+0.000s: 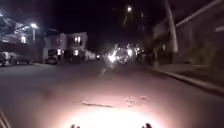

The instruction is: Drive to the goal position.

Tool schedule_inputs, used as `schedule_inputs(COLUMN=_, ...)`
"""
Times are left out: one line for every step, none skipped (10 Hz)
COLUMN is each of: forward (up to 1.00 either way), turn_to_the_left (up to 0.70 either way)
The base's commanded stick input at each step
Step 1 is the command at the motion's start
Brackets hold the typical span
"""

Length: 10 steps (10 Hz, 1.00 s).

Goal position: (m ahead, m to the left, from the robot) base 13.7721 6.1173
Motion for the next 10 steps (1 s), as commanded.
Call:
schedule_inputs(forward=0.85, turn_to_the_left=-0.34)
schedule_inputs(forward=0.85, turn_to_the_left=-0.34)
schedule_inputs(forward=0.85, turn_to_the_left=-0.34)
schedule_inputs(forward=0.85, turn_to_the_left=-0.23)
schedule_inputs(forward=0.85, turn_to_the_left=0.00)
schedule_inputs(forward=0.85, turn_to_the_left=0.00)
schedule_inputs(forward=0.85, turn_to_the_left=0.00)
schedule_inputs(forward=0.85, turn_to_the_left=0.00)
schedule_inputs(forward=0.85, turn_to_the_left=0.00)
schedule_inputs(forward=0.85, turn_to_the_left=0.00)
